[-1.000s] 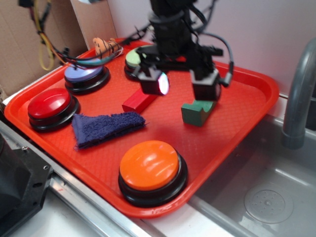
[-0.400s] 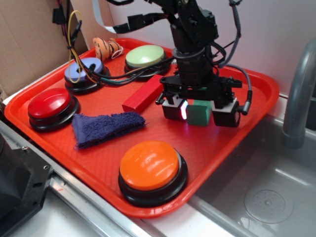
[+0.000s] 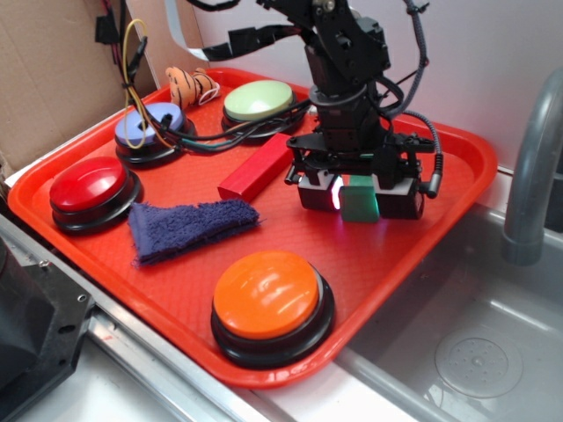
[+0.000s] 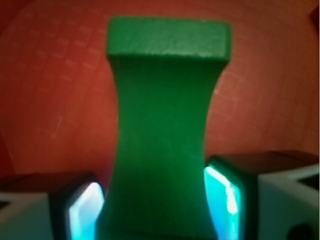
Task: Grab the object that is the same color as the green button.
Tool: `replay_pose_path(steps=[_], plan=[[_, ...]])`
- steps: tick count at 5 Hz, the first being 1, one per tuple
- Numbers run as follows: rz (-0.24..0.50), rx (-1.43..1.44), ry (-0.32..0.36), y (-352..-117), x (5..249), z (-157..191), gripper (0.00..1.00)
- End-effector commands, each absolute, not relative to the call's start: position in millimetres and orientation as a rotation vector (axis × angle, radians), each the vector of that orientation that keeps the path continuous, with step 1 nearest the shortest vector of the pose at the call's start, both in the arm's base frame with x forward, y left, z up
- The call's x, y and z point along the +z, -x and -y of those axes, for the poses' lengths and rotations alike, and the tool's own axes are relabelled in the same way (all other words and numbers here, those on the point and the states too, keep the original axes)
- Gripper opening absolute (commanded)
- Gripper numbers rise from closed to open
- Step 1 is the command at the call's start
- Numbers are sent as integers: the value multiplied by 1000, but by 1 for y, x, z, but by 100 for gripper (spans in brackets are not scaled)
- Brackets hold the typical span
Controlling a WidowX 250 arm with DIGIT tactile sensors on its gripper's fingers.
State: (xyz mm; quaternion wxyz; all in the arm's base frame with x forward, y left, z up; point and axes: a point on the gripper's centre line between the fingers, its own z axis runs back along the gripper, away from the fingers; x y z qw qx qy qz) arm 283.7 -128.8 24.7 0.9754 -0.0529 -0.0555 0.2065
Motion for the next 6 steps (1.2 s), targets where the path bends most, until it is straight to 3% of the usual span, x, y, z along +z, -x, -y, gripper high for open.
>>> replay_pose_path(steps=[1, 2, 4, 5, 6], plan=[[87, 288, -21, -290, 57, 117, 0], [93, 238, -54, -284, 100, 96, 0], [158, 212, 31, -262, 178, 34, 0], [240, 248, 69, -242, 208, 8, 0], [269, 315, 129, -226, 215, -2, 0]])
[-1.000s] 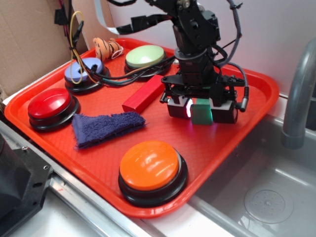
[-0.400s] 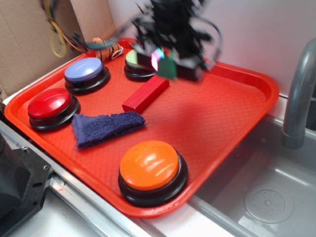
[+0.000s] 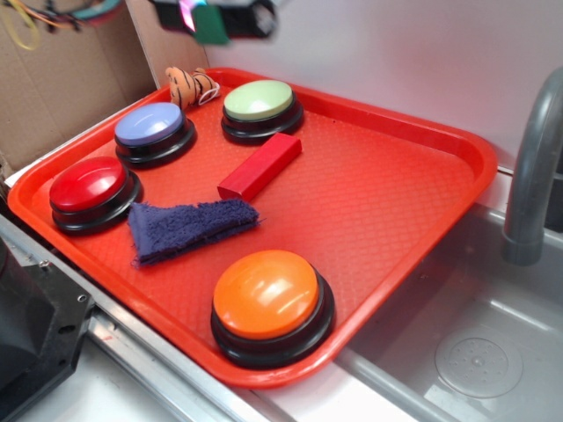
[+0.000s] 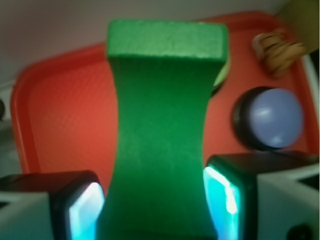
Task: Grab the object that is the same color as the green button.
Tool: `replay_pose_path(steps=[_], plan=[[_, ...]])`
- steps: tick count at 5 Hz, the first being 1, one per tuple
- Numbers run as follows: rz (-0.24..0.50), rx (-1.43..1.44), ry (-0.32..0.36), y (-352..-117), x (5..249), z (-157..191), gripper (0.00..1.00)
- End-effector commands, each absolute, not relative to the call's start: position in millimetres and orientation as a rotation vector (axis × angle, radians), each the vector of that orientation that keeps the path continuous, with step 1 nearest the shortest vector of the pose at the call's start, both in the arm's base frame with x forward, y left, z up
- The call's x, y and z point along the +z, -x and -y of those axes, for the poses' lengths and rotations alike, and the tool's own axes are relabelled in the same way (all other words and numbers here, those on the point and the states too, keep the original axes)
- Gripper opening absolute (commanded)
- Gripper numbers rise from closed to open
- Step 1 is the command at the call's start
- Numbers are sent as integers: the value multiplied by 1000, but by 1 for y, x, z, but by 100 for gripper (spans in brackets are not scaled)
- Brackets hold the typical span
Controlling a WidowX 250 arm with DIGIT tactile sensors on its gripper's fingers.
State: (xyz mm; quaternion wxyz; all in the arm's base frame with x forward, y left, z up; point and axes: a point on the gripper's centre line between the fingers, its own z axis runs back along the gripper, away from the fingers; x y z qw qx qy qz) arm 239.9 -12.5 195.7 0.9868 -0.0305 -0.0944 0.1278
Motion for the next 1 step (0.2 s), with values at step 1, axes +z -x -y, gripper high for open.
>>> replay_pose_path(steps=[1], plan=[[230, 340, 96, -220, 221, -12, 0]])
